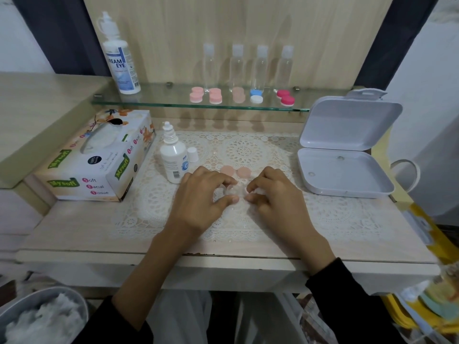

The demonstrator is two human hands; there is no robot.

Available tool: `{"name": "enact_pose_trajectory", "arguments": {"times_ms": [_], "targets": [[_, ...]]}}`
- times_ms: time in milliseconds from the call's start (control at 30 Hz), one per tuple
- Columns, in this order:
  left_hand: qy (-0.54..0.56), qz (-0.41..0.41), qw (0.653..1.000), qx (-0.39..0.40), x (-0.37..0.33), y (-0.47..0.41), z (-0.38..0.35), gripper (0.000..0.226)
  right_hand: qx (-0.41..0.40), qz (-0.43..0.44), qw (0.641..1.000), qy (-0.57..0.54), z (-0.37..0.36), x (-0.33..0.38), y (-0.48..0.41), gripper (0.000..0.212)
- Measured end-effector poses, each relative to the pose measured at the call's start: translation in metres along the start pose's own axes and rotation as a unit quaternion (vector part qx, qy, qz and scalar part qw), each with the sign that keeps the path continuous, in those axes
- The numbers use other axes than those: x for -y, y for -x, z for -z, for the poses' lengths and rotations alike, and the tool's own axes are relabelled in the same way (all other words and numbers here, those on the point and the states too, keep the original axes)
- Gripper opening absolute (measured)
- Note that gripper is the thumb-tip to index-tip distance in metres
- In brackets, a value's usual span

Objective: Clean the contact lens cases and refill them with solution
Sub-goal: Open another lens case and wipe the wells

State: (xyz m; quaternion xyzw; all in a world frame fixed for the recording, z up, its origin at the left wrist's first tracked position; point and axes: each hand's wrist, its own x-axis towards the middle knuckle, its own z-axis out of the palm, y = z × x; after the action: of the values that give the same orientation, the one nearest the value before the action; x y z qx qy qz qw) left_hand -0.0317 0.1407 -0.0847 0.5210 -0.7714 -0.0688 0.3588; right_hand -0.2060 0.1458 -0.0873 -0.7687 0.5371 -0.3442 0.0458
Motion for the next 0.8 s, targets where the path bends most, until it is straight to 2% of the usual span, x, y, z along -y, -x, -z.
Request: {"name": "enact_pose_trajectory", "arguments": {"times_ms": [233, 300, 400, 467, 700, 800], "targets": [[0.004, 0.014, 1.0, -0.007, -0.005, 0.002, 0.002, 0.03, 0.017, -0.014, 0.999, -0.035, -0.002, -0.006, 0.001, 0.008], [0.014, 0.021, 1.0, -0.008, -0.006, 0.002, 0.003, 0.03, 0.018, -0.035, 0.995, -0.096, -0.001, -0.007, 0.001, 0.009], [0.017, 0.021, 1.0, -0.006, -0.008, 0.001, 0.003, 0.031, -0.021, -0.068, 0.975, -0.211, 0.004, -0.005, 0.0, 0.015], [0.016, 0.018, 1.0, -0.009, -0.009, 0.001, 0.003, 0.031, -0.045, -0.065, 0.971, -0.226, 0.007, -0.004, -0.001, 0.017], [0.002, -0.01, 1.0, -0.022, -0.007, 0.002, 0.002, 0.029, -0.033, 0.037, 0.998, -0.048, -0.003, -0.001, 0.005, 0.018], [-0.002, -0.015, 0.999, -0.028, -0.007, 0.002, 0.002, 0.029, -0.051, 0.033, 0.998, 0.003, -0.005, -0.001, 0.004, 0.018]]}}
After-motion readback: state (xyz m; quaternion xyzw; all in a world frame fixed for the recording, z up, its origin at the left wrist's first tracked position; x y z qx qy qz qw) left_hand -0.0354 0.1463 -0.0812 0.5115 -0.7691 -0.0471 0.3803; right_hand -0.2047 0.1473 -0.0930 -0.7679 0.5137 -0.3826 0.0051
